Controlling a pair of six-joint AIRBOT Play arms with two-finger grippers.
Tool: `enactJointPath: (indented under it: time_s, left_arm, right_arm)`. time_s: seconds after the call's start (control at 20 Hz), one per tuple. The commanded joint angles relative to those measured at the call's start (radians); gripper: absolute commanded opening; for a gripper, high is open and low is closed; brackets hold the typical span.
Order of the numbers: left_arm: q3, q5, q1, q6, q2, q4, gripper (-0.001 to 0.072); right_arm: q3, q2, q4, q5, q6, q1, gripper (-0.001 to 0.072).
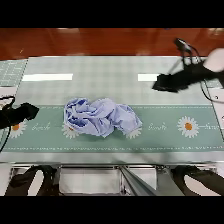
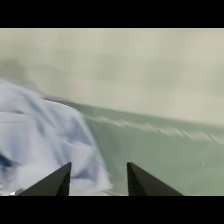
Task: Fold the shirts.
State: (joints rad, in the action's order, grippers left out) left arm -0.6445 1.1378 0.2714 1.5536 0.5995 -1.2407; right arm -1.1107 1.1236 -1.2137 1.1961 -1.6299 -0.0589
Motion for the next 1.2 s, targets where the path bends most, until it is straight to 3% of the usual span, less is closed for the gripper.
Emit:
enactJointPath:
  time_s: [0.0,0.05,0.15,0.45,0.8,0.95,1.0,1.1,1.15]
  left_arm:
    - [0.083,0.133,0.059,-0.131,0.198,0.289,0.0501]
    - [0.111,0.146,0.059,-0.199,0.278,0.345,0.0501]
    - [0.115,0.144,0.067,-0.226,0.416,0.354,0.0501]
    - [0.116,0.085,0.077,-0.427,0.679,0.563,0.0501]
    - [0.115,-0.225,-0.106,-0.430,0.724,0.692,0.0501]
    - [0.082,-0.264,-0.195,-0.472,0.732,0.737,0.0500]
    - [0.062,-0.259,-0.204,-0.465,0.732,0.706,0.0452]
    - [0.035,-0.229,-0.196,-0.443,0.732,0.632,0.0082]
    - [0.030,-0.223,-0.192,-0.443,0.732,0.621,0.0030]
  right_arm:
    - [0.389,-0.207,0.115,-0.110,0.048,0.217,0.0407]
    - [0.472,-0.232,0.169,-0.119,0.089,0.249,0.0407]
    - [0.599,-0.270,0.241,-0.121,0.142,0.292,0.0407]
    - [0.697,-0.283,0.315,-0.128,0.169,0.292,0.0406]
    - [0.697,-0.283,0.359,-0.131,0.168,0.292,0.0406]
    - [0.697,-0.283,0.358,-0.125,0.164,0.292,0.0406]
    - [0.697,-0.283,0.359,-0.122,0.164,0.292,0.0406]
    - [0.707,-0.283,0.356,-0.107,0.165,0.292,0.0406]
    - [0.720,-0.283,0.356,-0.106,0.165,0.292,0.0406]
